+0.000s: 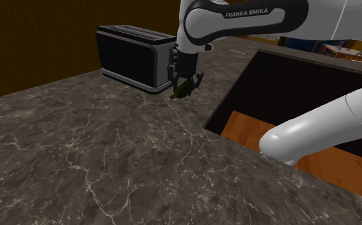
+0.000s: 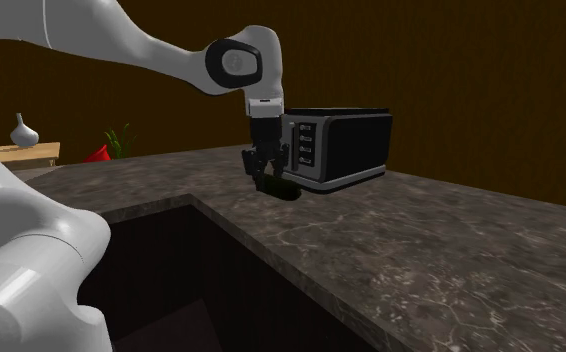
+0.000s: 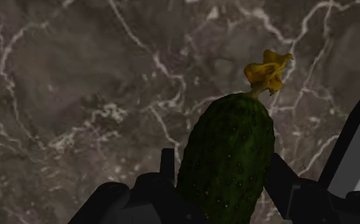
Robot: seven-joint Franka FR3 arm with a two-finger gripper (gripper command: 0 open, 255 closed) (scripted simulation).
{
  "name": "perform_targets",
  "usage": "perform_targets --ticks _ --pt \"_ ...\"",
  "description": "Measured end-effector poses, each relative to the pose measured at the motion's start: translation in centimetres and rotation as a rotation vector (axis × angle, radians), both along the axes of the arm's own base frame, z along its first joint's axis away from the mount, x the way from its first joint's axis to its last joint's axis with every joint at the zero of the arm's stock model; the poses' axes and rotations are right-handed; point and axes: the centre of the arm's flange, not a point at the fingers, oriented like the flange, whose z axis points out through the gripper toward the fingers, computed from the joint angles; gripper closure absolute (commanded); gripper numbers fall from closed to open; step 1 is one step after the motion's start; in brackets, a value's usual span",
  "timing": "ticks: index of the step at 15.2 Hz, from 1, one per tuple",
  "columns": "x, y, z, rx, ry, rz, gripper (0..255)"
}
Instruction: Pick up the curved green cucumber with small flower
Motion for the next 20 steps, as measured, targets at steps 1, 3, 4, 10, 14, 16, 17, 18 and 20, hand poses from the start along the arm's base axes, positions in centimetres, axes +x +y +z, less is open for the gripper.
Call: perform_targets --ticks 1,3,4,10,14,16,17,18,20 --pt "0.0 0.0 0.0 0.0 -0.001 0.0 255" --pt "0.0 0.0 0.0 0.0 -0.001 0.0 255" --pt "-0.1 0.0 0.0 0.0 -0.001 0.0 255" --pt "0.1 0.0 1.6 0.0 0.003 0.0 255" --pt "-0.1 0.1 3.6 0.0 0.003 0.0 255" --pt "-0.1 0.0 4.7 0.0 0.003 0.0 255" --pt "0.1 0.0 5.2 0.0 0.003 0.0 255" --pt "0.1 -0.1 5.7 0.0 0.003 0.0 255" --pt "-0.1 0.0 6.7 0.0 0.003 0.0 255"
